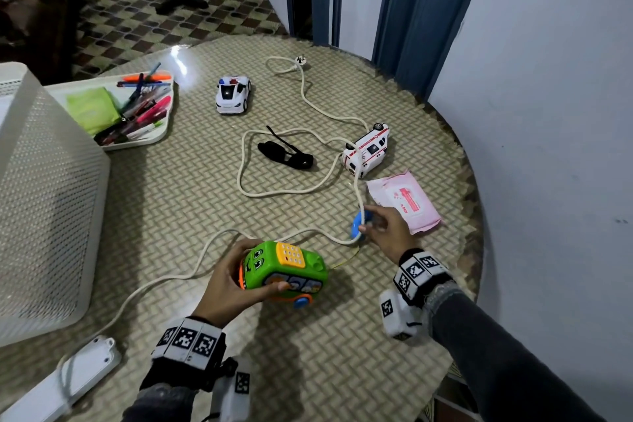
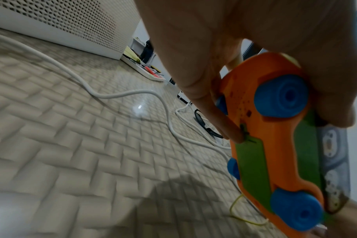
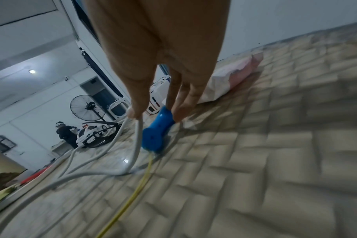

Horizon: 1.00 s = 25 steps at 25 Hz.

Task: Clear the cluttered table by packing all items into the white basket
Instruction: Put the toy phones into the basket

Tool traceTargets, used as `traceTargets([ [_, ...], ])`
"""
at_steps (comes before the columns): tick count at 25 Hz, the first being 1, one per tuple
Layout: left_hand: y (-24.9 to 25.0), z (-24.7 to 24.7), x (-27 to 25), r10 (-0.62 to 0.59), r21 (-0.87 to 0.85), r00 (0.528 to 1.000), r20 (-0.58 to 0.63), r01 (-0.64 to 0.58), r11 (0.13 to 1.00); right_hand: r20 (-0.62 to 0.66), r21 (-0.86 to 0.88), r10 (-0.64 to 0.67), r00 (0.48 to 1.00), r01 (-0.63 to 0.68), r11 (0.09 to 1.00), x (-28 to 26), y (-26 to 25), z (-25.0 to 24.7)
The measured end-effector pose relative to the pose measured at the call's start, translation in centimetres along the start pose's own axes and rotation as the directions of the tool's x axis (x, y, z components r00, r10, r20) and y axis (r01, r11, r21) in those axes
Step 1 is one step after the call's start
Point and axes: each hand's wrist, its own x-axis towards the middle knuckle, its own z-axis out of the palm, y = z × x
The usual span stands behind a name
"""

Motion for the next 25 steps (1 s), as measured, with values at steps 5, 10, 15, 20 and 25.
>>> traceTargets([
  [5, 0.0, 0.4, 1.4, 0.001, 0.001, 1.0, 0.007, -0.001, 1.0, 0.145, -0.247, -0.086, 0.986, 0.12, 0.962, 2.4, 0.4, -0.6],
  [10, 0.1, 1.0, 2.5, -0.024, -0.004, 1.0, 0.019, 0.024, 1.0, 0.185, -0.495, -0.035, 0.982, 0.124, 0.86, 2.3, 0.7, -0.9],
  [15, 0.7, 1.4, 2.8, -0.018, 0.007, 1.0, -0.009, 0.018, 1.0, 0.127, -0.468, -0.001, 0.992, 0.061, 0.882, -1.2, 2.6, 0.1],
  [20, 2.3, 1.3, 2.5, 0.046, 0.028, 0.998, -0.049, -0.045, 0.999, 0.059, -0.182, 0.04, 0.997, -0.029, 0.983, -3.9, 2.1, 0.2],
  [25, 5.5, 1.1, 1.6, 0.163, 0.012, 0.983, -0.088, -0.162, 0.987, -0.041, -0.019, -0.012, 0.999, 0.012, 1.0, -4.9, -4.2, 0.2],
])
